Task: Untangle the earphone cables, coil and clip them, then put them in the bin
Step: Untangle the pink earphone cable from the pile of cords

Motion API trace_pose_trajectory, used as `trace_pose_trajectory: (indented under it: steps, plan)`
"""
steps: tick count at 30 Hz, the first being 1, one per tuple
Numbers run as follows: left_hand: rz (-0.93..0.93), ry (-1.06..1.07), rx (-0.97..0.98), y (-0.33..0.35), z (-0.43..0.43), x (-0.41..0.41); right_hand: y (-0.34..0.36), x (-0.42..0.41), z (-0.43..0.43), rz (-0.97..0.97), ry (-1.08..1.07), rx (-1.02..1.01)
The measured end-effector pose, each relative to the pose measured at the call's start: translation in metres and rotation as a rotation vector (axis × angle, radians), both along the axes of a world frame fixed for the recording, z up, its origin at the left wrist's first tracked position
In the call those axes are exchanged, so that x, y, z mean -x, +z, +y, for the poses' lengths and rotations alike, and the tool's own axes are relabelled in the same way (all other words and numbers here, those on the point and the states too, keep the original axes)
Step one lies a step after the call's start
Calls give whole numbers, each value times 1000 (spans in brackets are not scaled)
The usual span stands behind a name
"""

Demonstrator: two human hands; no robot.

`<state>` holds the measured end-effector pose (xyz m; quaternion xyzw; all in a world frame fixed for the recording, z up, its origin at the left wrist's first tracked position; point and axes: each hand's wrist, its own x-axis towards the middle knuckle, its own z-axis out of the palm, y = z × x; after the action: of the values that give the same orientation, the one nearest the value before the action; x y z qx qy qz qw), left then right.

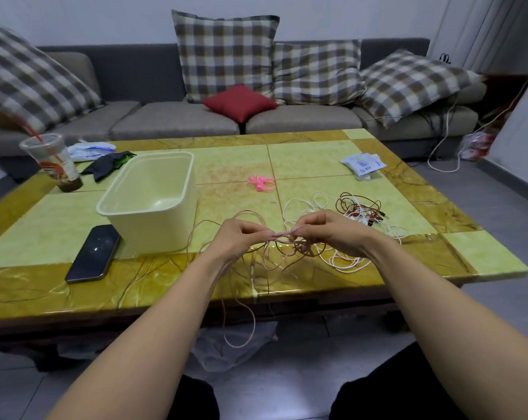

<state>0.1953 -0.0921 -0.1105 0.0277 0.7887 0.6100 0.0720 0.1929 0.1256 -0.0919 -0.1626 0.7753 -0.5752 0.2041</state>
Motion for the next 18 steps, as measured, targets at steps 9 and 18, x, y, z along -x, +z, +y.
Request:
trace_pose_trajectory:
  steps: [9, 18]
  plan:
    - [47, 80, 123, -5, 3, -4, -1, 1, 6, 112, -217, -162]
    - [13, 66, 66, -3, 9, -2, -4, 3, -1, 197, -184, -234]
